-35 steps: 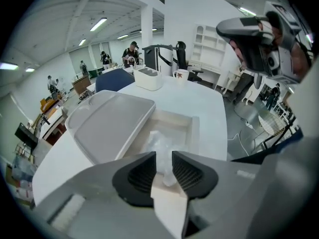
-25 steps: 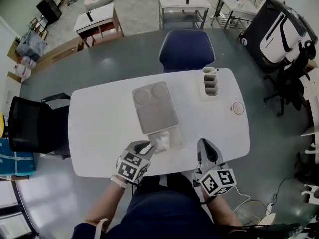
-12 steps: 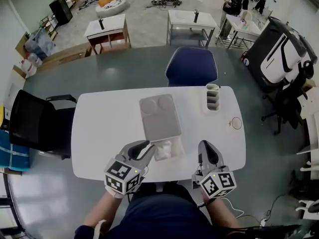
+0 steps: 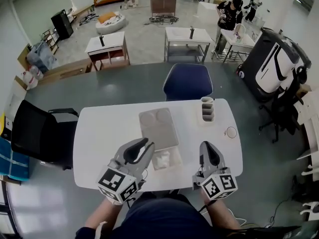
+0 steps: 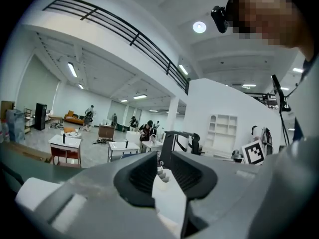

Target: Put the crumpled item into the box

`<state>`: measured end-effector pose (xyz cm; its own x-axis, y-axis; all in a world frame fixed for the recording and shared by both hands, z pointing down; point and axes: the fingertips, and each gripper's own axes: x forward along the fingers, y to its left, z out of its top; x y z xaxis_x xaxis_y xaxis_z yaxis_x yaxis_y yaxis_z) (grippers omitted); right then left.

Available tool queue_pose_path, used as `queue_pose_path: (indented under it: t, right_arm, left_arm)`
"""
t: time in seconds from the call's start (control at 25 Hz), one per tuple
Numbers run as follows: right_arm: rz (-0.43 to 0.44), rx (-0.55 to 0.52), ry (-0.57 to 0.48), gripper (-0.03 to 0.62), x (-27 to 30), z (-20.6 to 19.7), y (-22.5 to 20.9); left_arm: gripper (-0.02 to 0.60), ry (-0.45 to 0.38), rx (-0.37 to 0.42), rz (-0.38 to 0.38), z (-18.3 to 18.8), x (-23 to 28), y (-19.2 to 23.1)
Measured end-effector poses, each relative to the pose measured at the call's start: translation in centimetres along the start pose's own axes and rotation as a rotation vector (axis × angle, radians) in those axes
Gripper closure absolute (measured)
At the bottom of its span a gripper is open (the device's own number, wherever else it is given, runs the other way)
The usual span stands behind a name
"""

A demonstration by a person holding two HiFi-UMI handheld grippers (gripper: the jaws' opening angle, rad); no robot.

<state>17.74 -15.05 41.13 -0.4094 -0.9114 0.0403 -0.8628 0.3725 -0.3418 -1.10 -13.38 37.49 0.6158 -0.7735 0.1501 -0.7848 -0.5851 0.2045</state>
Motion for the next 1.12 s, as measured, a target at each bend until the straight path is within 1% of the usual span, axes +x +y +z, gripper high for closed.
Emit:
queue_pose_path:
  t: [0.16, 0.32, 0.48, 0.64, 0.76, 0.96, 1.12]
  right_arm:
    - [-0.002, -0.012, -0.036, 0.592, -0.4, 1.4, 0.2]
    - [-0.014, -0.050, -0.058, 0.592, -0.6, 2.2, 0.0]
    - [-0.008, -0.084, -0.082, 0.592, -0.4, 3.2, 0.4]
    - [0.002, -0.141, -0.105, 0.592, -0.3, 3.9, 1.2]
    - [0.012, -0.146, -0.116, 0.592, -0.2, 4.1, 1.6]
    - [0.034, -0.148, -0.149, 0.592, -0.1, 4.9, 1.9]
    - [0.039, -0.156, -0.145, 0.592, 0.3, 4.8, 2.0]
  left_arm:
    - [0.486, -0.034, 0.005, -0.004, 1.2, -0.3, -0.6]
    - [0.486, -0.067, 0.002, 0.007, 1.9, -0.6, -0.6]
    - [0.486, -0.088, 0.039, 0.028, 2.5, -0.7, -0.4]
    - [0.488, -0.110, 0.060, 0.023, 2.9, -0.8, -0.8]
    - [0.489, -0.130, 0.076, 0.029, 3.3, -1.0, -0.6]
    - [0.497, -0.137, 0.068, 0.044, 3.1, -0.6, 0.1]
    - [0.497, -0.131, 0.063, 0.044, 2.7, -0.3, 0.4]
